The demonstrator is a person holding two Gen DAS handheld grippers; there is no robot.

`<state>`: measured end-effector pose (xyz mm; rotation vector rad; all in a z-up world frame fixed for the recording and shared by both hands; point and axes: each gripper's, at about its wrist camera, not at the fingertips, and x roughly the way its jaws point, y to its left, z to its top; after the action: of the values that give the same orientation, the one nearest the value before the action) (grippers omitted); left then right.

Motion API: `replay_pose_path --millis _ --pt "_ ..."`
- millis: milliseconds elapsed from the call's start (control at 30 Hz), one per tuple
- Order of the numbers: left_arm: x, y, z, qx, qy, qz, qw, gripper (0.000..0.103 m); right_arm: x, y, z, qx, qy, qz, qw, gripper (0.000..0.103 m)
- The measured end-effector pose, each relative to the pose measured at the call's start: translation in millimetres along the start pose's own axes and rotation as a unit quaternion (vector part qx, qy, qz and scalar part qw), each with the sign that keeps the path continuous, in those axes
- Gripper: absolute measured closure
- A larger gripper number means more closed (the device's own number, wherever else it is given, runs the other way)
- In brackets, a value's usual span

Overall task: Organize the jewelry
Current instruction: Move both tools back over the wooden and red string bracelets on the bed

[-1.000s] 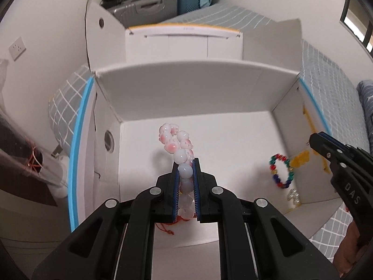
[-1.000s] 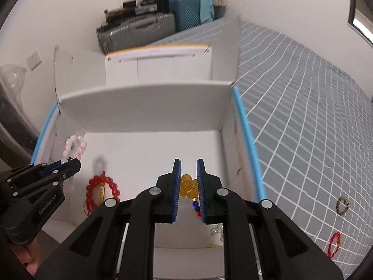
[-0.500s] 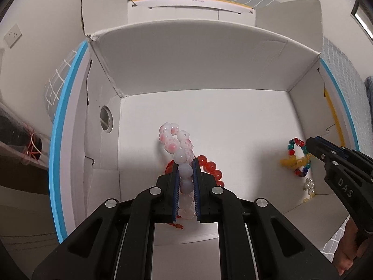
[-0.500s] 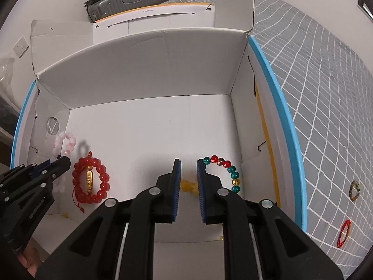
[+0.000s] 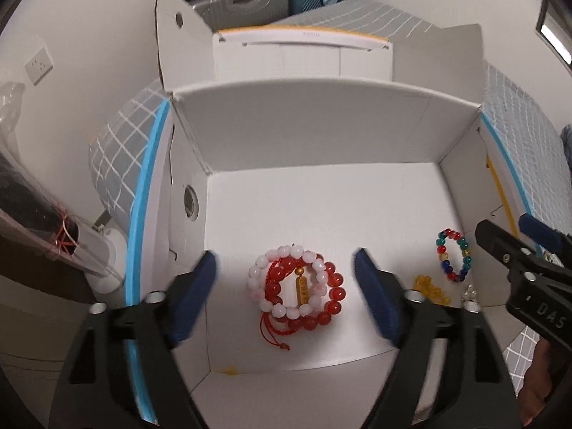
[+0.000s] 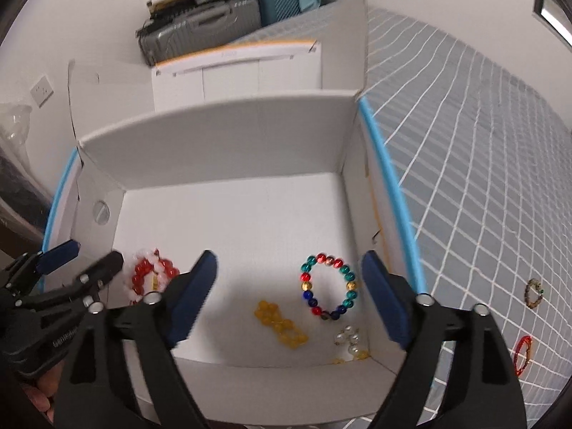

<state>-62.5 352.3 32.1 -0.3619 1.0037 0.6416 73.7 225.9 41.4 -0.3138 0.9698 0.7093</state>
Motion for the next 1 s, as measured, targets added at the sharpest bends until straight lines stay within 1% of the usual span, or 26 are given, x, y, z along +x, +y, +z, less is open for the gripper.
replay_pose_path --millis 67,200,300,600,767,833,1000 --pt "-6 -1 -1 0.001 -0.013 0.005 0.9999 0.014 -7 -3 1 0.006 -0.011 -0.001 1.0 0.012" --pt "-8 -6 2 0.004 -0.021 0.006 0.9998 0.01 -18 -7 2 0.011 -0.024 -0.008 1.0 0.008" --pt "-11 -9 1 0.007 -0.024 0.001 0.9997 0.006 -25 -11 0 0.014 -0.032 -0.009 0.999 0.008" --pt "-24 -20 -2 0.013 -0.039 -0.006 0.9991 0.006 -46 -30 -10 0.031 -0.056 -0.018 0.998 0.008" --pt "-38 -34 -3 0.019 -0.056 -0.021 0.998 0.006 -63 -49 -22 0.04 -0.073 -0.045 0.996 0.008" --pt "-46 -44 -2 0.025 -0.066 -0.031 0.997 0.006 -74 -59 -30 0.032 -0.079 -0.061 0.994 0.008" --pt "-61 -79 -2 0.047 -0.081 -0.054 0.9942 0.006 -105 -99 -50 0.057 -0.096 -0.086 0.99 0.008"
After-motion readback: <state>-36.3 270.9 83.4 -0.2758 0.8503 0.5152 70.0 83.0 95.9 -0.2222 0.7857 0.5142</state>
